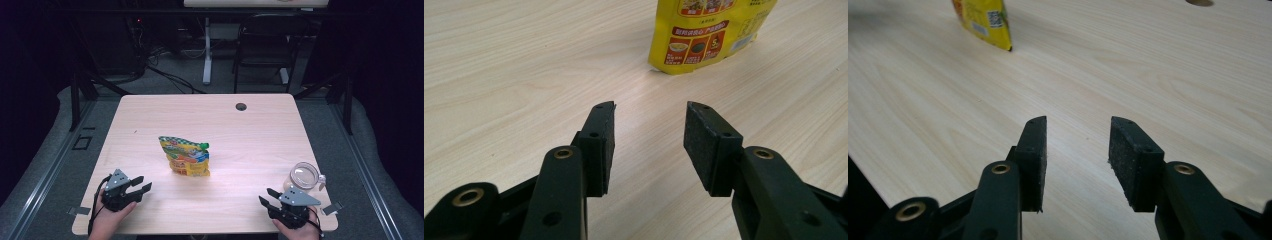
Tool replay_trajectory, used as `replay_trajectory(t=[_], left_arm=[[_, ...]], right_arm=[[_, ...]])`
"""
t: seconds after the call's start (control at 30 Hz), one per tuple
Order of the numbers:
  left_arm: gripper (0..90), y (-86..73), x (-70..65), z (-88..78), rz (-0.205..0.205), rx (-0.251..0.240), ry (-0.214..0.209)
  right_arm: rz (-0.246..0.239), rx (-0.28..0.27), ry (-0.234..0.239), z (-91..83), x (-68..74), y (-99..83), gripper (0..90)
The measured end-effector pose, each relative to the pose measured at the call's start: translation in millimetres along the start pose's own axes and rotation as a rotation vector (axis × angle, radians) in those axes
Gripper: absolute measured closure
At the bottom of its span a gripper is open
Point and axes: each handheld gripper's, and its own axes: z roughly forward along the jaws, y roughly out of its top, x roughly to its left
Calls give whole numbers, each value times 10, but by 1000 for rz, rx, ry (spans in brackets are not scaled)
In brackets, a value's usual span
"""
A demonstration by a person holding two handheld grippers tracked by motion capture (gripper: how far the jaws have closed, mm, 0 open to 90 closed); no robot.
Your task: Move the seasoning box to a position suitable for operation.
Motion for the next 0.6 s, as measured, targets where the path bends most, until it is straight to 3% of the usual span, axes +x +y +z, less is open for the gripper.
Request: replay_trajectory(t=[0.03, 0.13, 0.23, 0.5, 0.6], left_arm=[[558, 4, -23, -4, 7, -1, -3], [558, -10, -49, -28, 12, -3, -2], [559, -29, -40, -42, -18, -15, -10], [562, -13, -1, -45, -33, -26, -2], [575, 14, 19, -24, -61, -21, -22]], right_arm=[[41, -9, -9, -35, -51, -15, 605], [80, -32, -13, -105, -105, -18, 614], [101, -52, -20, -169, -131, -15, 624], [122, -43, -42, -296, -192, -14, 662], [132, -35, -60, -376, -219, -8, 678]])
